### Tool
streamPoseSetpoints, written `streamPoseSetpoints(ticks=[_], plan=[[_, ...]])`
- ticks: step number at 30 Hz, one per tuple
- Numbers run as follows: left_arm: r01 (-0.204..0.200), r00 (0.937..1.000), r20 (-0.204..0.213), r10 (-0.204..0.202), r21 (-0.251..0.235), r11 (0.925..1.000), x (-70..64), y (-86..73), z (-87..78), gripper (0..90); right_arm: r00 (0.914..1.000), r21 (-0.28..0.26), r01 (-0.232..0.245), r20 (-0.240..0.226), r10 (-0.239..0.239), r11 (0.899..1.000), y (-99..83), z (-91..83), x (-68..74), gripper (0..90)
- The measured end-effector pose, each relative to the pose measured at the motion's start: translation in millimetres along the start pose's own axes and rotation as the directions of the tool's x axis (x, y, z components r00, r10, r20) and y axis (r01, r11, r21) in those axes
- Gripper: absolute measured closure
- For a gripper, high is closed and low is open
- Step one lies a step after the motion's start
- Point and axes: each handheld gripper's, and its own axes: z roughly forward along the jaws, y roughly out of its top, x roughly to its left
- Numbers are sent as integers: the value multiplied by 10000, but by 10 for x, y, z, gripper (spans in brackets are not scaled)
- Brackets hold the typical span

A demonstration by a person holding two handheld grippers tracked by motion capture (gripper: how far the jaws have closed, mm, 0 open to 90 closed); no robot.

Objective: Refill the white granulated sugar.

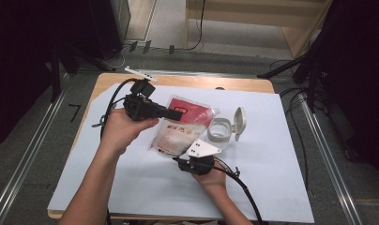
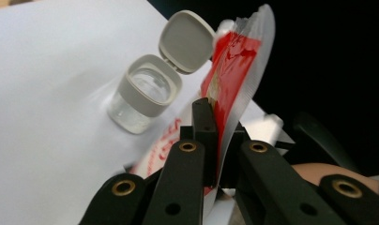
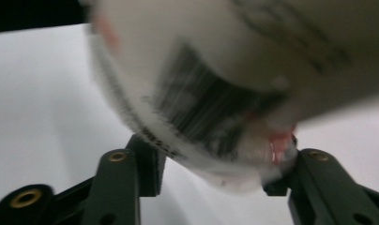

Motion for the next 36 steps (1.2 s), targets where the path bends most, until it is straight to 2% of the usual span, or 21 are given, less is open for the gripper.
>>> streamPoseSetpoints(ticks=[1, 3, 5, 7, 10, 11, 13, 14, 15, 17, 18, 19, 20, 22, 25, 26, 28, 31, 32, 35, 36], plan=[[0, 10000, 0, 0, 0, 10000, 0, 0, 0, 900, 10000, 0, 0, 0, 0, 10000, 0, 0, 0, 532], [-306, 9985, -455, 298, -155, 9994, -34, 4, 23, 900, 9987, 68, -336, -383, 339, 9994, 28, -25, 69, 540], [-621, 9931, -1001, 612, -60, 9981, -51, 8, 33, 895, 9963, 134, -705, -487, 711, 9974, 38, -44, 72, 546], [-925, 9890, -1150, 931, 103, 9957, -42, 1, 74, 879, 9921, 304, -1005, -726, 1025, 9945, 57, -69, 71, 550], [-1328, 9845, -1085, 1379, 530, 9897, -19, -28, 196, 834, 9844, 292, -1425, -1000, 1447, 9894, 109, -143, 77, 555], [-1605, 9810, -1024, 1646, 476, 9859, -15, -37, 216, 832, 9817, 237, -1580, -1037, 1596, 9872, 130, -171, 72, 557], [-1646, 9817, -903, 1677, 404, 9855, -4, -38, 226, 833, 9774, 227, -1807, -1075, 1821, 9833, 149, -194, 62, 558], [-1847, 9776, -935, 1885, 480, 9816, -8, -44, 243, 839, 9699, 291, -2149, -1110, 2168, 9762, 181, -249, 52, 559], [-1869, 9776, -892, 1906, 479, 9812, -8, -50, 256, 844, 9670, 394, -2233, -1165, 2264, 9740, 190, -258, 49, 560], [-1712, 9798, -939, 1763, 604, 9834, -7, -44, 263, 858, 9643, 485, -2321, -1192, 2364, 9715, 196, -265, 56, 559], [-1097, 9885, -950, 1173, 815, 9906, 14, -25, 281, 865, 9565, 715, -2550, -1276, 2624, 9643, 203, -264, 68, 559], [-1097, 9885, -950, 1173, 815, 9906, 14, -25, 281, 871, 9565, 715, -2550, -1276, 2624, 9643, 203, -264, 68, 559], [-550, 9951, -771, 617, 865, 9947, 42, -16, 285, 879, 9487, 823, -2755, -1372, 2847, 9578, 205, -261, 85, 556], [-172, 9989, -417, 209, 876, 9960, 62, -19, 275, 889, 9508, 854, -2746, -1242, 2837, 9578, 209, -259, 108, 551], [285, 9993, -250, -264, 847, 9960, 67, -15, 273, 900, 9509, 929, -2781, -1145, 2877, 9561, 220, -235, 139, 533], [481, 9988, -43, -479, 881, 9950, 67, -13, 275, 900, 9536, 954, -2725, -1054, 2820, 9574, 224, -222, 151, 525], [732, 9971, 135, -746, 885, 9934, 65, -13, 302, 900, 9685, 935, -2373, -552, 2430, 9669, 233, -188, 202, 506], [562, 9982, -294, -532, 1123, 9921, 30, -3, 388, 900, 9775, 1192, -2085, -66, 2107, 9707, 245, -121, 280, 497], [305, 9983, -530, -238, 1294, 9911, 8, 2, 408, 900, 9736, 1304, -2256, -48, 2282, 9655, 243, -104, 291, 513], [37, 9980, -623, 43, 1280, 9918, -21, 4, 448, 891, 9430, 1295, -3132, -746, 3242, 9408, 223, -91, 279, 539], [-408, 9960, -736, 505, 1269, 9911, -48, 6, 480, 889, 9335, 1297, -3335, -933, 3463, 9338, 227, -94, 283, 543]])
